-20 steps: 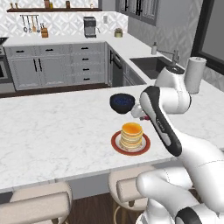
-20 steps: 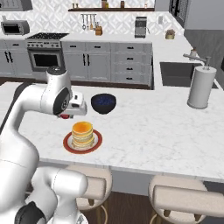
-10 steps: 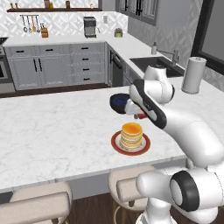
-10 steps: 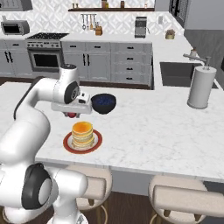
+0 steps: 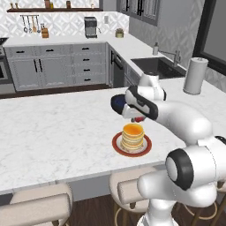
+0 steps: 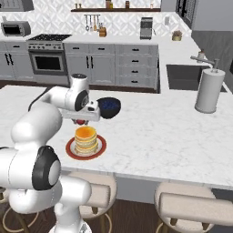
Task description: Take the strawberry from the fridge and place it on top of the pancake, located on the dining counter.
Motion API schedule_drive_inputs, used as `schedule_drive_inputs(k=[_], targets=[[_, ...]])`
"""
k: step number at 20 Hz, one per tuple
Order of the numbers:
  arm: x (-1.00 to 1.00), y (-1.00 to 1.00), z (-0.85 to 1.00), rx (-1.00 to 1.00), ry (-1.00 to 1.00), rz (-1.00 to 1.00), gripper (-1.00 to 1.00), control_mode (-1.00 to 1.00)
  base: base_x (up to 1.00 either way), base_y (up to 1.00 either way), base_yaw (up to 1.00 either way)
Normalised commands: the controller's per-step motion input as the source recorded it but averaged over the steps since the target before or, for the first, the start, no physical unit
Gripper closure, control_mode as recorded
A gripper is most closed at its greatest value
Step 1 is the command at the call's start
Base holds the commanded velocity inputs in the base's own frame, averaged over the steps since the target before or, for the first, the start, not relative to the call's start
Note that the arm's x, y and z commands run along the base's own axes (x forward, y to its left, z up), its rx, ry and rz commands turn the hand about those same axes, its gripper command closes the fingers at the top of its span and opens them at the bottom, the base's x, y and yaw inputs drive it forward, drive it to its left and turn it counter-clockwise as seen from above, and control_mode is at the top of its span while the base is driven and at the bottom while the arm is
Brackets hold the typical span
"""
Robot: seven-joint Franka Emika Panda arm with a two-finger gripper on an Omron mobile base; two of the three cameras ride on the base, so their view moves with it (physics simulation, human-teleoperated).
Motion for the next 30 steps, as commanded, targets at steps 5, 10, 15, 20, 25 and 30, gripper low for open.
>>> schedule_drive_inputs(k=[5, 10, 15, 20, 25, 30], targets=[[0.52, 0.00, -0.33, 0.00, 0.00, 0.00, 1.00, -1.00, 0.00, 0.00, 0.00], [0.08, 0.00, -0.30, 0.00, 0.01, 0.00, 1.00, -1.00, 0.00, 0.00, 0.00], [0.16, 0.00, -0.24, 0.00, 0.00, 0.00, 1.00, -1.00, 0.00, 0.00, 0.00], [0.02, 0.00, -0.22, 0.00, 0.00, 0.00, 1.00, -1.00, 0.00, 0.00, 0.00], [0.18, 0.00, -0.25, 0.00, 0.00, 0.00, 1.00, -1.00, 0.00, 0.00, 0.00], [0.08, 0.00, -0.24, 0.00, 0.00, 0.00, 1.00, -1.00, 0.00, 0.00, 0.00]])
